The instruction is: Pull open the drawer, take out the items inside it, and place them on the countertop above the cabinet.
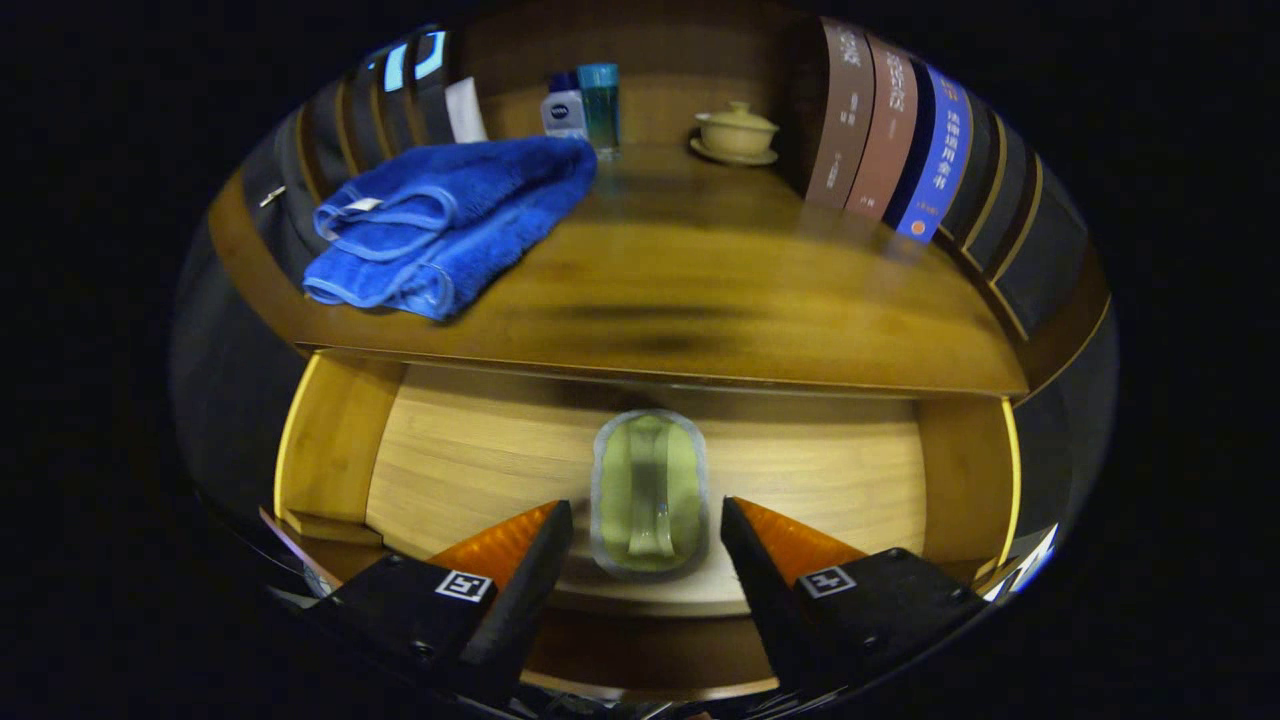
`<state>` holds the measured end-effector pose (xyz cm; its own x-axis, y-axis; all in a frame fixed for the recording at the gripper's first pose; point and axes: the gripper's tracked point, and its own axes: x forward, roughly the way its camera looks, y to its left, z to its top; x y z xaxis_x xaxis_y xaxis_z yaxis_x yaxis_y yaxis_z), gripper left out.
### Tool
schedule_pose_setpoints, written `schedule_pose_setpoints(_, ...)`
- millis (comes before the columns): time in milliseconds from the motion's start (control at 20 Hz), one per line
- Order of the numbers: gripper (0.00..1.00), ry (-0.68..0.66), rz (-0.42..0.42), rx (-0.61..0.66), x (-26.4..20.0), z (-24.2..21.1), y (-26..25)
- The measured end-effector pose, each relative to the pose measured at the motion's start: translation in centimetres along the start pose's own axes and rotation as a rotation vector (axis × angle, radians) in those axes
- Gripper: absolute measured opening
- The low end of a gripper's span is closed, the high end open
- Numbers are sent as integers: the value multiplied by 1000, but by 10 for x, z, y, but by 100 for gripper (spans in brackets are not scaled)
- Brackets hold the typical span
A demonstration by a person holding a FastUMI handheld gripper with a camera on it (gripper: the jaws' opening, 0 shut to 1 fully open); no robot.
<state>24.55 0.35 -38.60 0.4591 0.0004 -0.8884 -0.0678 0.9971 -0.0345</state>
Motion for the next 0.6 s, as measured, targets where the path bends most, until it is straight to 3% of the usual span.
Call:
schedule_pose_setpoints(200, 50, 73, -18, 4, 18, -14, -3)
schedule_pose_setpoints(350, 22, 22, -60, -9, 10, 0, -10)
schedule_pose_setpoints(600, 22, 36, 3, 64, -5, -3, -2)
